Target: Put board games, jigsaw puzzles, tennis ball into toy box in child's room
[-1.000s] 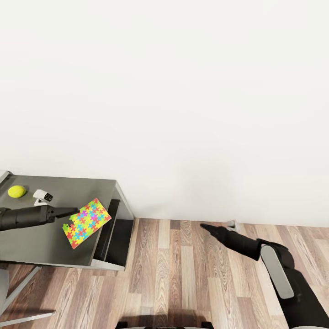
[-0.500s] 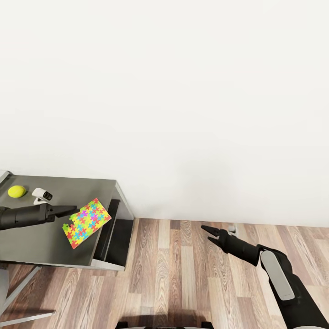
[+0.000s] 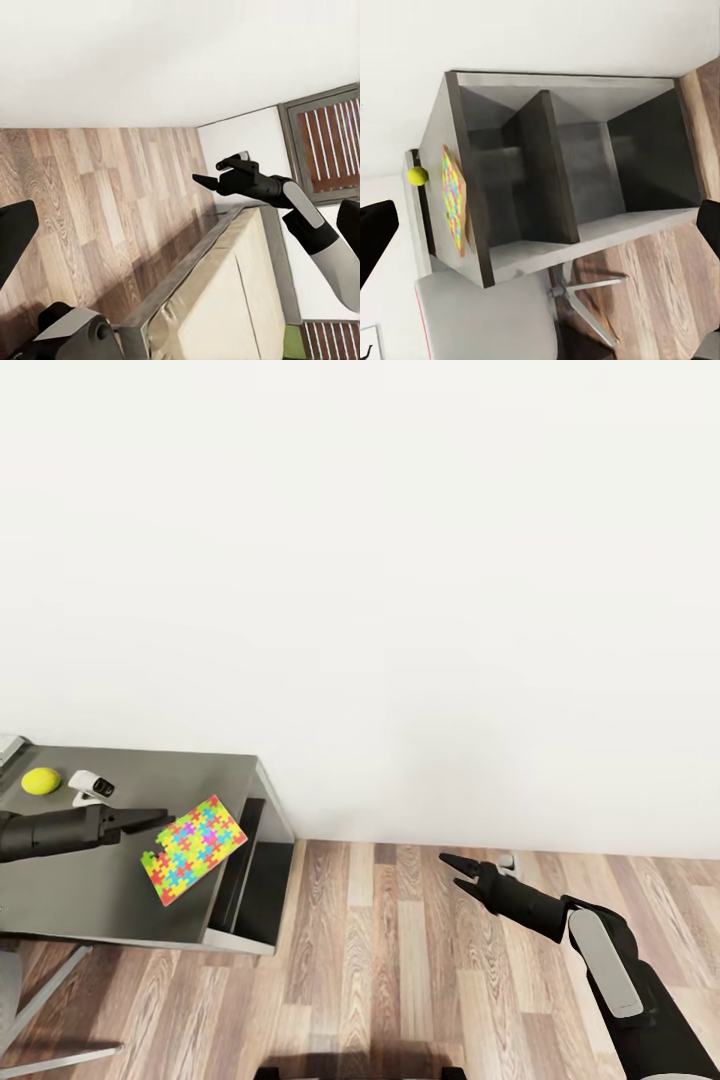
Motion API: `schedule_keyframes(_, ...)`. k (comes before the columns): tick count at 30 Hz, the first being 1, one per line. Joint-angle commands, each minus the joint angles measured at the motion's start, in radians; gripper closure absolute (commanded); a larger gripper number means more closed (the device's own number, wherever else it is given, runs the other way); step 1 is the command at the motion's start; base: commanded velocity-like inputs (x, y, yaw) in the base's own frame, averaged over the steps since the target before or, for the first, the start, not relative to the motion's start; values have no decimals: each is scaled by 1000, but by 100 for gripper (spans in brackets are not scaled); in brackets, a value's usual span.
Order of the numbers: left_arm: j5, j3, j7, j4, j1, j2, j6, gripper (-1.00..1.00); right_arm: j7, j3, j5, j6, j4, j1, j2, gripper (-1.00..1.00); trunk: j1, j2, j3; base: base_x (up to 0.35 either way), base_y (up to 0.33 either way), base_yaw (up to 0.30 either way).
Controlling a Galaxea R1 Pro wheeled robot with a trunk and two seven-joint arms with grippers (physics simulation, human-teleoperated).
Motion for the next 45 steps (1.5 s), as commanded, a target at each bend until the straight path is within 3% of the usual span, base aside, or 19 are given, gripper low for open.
schedule_keyframes(1,0,0,-4,0,0,1,11,-100,5,-1,4,5,-1,-1,0,-100,1,-2,0,0,144,0)
schedule_keyframes(24,0,1,-4,0,0,2,3,-100,12,-6,3,4,2,0,-1,-100,1,-2,38,0,102,0)
schedule_keyframes(45,0,1,-4,0,0,3,2,-100,12,-4,4,1,2,2,-1,-100,1,-2,73,0,12,0)
